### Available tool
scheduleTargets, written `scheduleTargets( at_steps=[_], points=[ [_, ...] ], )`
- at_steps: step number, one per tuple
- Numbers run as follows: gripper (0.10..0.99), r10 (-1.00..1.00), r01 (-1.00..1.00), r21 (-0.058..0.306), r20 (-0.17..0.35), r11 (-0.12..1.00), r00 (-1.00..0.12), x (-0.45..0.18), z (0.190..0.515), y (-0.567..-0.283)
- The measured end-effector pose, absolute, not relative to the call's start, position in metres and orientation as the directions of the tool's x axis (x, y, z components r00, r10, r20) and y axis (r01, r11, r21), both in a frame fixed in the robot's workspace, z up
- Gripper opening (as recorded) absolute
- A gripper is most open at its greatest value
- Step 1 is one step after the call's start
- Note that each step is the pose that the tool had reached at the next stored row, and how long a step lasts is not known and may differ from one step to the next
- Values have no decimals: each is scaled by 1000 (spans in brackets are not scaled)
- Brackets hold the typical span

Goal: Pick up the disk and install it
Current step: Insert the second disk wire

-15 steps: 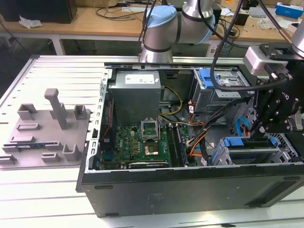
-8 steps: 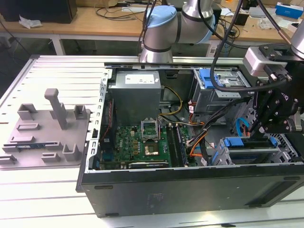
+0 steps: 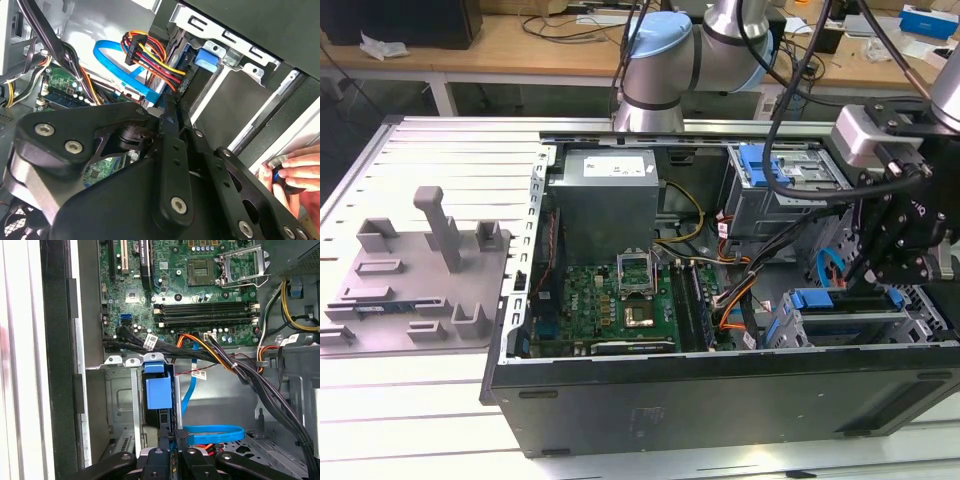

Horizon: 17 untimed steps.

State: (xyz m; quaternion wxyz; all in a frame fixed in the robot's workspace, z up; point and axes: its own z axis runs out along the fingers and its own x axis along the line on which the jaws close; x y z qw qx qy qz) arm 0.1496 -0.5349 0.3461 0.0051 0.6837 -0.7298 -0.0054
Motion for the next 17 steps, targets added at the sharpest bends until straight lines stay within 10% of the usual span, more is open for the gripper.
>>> scheduleTargets(
  at_steps=[17],
  points=[
    [235,-999,-999,15,0,45,-45,149,341,-535]
  ],
)
